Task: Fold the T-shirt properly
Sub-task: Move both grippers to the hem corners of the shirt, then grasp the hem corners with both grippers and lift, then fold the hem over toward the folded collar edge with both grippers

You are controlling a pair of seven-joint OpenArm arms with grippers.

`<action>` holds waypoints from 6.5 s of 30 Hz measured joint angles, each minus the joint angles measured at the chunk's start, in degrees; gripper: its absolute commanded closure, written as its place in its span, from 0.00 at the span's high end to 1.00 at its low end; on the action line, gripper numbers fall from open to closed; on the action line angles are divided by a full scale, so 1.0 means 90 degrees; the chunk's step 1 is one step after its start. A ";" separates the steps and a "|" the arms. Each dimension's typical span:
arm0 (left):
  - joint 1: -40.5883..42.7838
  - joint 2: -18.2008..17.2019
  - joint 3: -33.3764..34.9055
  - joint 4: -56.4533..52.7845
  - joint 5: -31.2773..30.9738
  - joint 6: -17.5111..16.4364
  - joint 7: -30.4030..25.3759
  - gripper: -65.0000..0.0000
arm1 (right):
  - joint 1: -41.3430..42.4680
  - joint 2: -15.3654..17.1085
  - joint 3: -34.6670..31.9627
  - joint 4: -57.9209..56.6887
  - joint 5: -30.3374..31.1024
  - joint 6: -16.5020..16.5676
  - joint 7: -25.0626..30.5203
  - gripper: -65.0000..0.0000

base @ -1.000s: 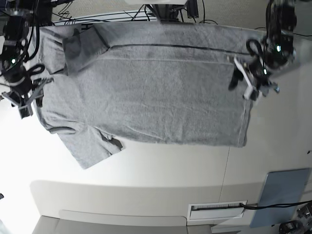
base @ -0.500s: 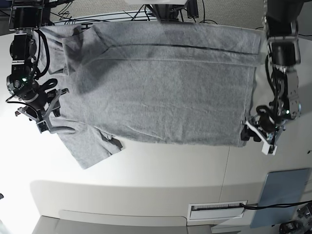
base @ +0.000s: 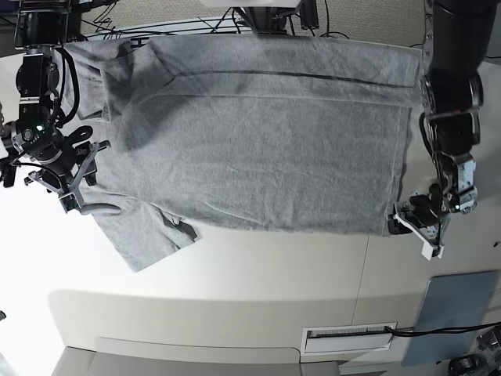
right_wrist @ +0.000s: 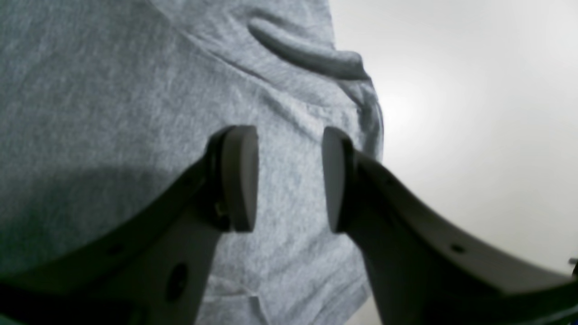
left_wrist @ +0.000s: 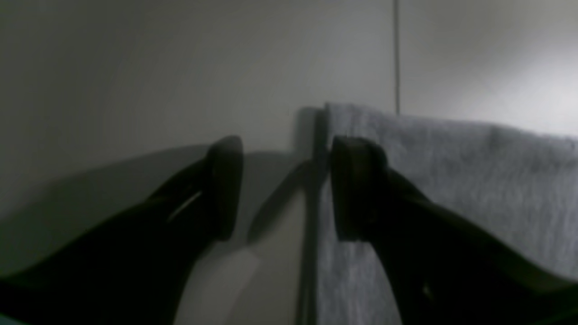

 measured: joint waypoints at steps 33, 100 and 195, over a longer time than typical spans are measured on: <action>0.0005 0.0287 -0.0010 -0.0160 -0.0136 -0.1022 0.0165 0.00 | 0.3893 -0.0430 -0.1205 -0.4561 0.0294 0.0391 0.0435 0.61; 0.0185 0.0291 0.0002 0.0085 0.0049 -0.1360 -0.0328 0.00 | 0.4583 -0.1129 -0.0831 -0.7359 -0.1639 -0.0146 0.2958 0.03; 0.5544 -0.0119 -0.2215 0.5741 -0.3368 -0.1642 0.2463 0.00 | -0.3310 -0.0440 0.0457 0.2443 -0.2118 -0.1853 -0.0716 0.01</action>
